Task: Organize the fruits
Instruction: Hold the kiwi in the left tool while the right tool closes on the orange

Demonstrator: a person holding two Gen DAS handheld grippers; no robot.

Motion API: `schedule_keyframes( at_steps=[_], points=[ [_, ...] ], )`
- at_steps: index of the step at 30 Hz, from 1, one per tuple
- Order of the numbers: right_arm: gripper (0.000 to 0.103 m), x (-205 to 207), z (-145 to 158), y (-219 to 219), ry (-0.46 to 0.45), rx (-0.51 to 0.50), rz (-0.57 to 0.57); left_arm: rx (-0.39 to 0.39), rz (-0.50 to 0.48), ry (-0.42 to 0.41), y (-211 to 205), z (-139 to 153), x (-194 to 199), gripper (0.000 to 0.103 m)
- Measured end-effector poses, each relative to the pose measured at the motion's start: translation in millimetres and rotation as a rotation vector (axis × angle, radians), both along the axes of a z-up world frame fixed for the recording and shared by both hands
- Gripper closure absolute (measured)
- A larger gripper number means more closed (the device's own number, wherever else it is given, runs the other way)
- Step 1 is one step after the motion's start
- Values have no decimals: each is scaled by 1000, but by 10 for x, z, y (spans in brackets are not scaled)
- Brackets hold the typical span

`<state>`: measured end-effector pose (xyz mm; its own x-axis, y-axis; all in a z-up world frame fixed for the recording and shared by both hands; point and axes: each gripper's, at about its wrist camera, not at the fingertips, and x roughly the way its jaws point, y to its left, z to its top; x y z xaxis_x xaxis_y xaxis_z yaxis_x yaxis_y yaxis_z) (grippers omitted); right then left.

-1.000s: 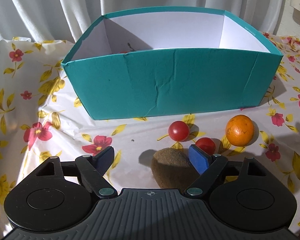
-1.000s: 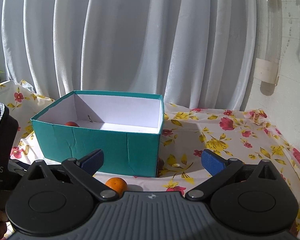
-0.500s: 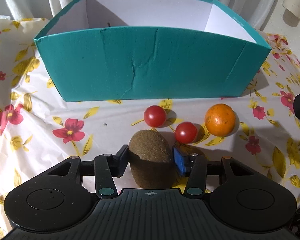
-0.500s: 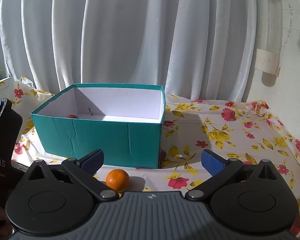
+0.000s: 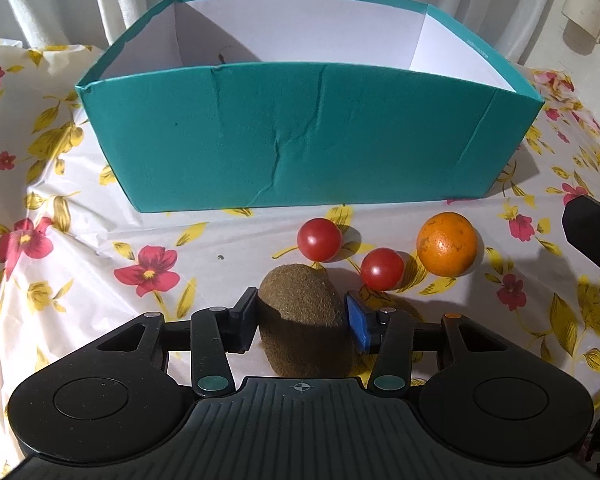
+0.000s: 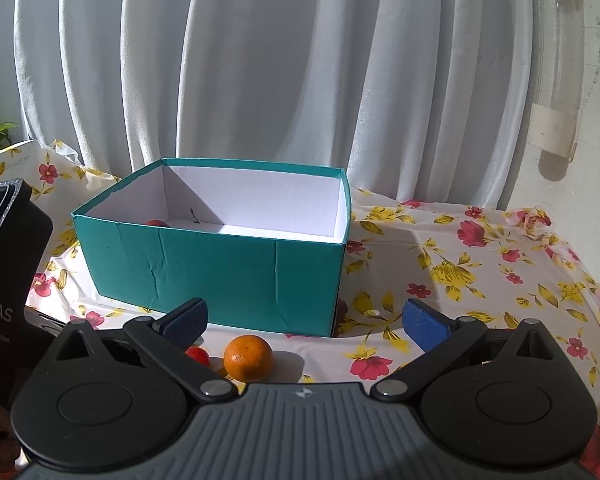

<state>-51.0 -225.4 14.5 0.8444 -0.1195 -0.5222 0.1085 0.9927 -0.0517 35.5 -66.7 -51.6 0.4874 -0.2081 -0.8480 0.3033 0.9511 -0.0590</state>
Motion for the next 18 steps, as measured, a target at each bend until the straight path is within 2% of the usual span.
schedule_keyframes(
  at_steps=[7, 12, 18],
  points=[
    [0, 71, -78, 64, 29, -44, 20, 15, 40, -80, 175, 279, -76, 53],
    [0, 154, -170, 58, 62, 10, 19, 14, 70, -96, 273, 420, -86, 53],
    [0, 241, -260, 142, 91, -6, 24, 28, 98, -111, 340, 495, -112, 53]
  ],
)
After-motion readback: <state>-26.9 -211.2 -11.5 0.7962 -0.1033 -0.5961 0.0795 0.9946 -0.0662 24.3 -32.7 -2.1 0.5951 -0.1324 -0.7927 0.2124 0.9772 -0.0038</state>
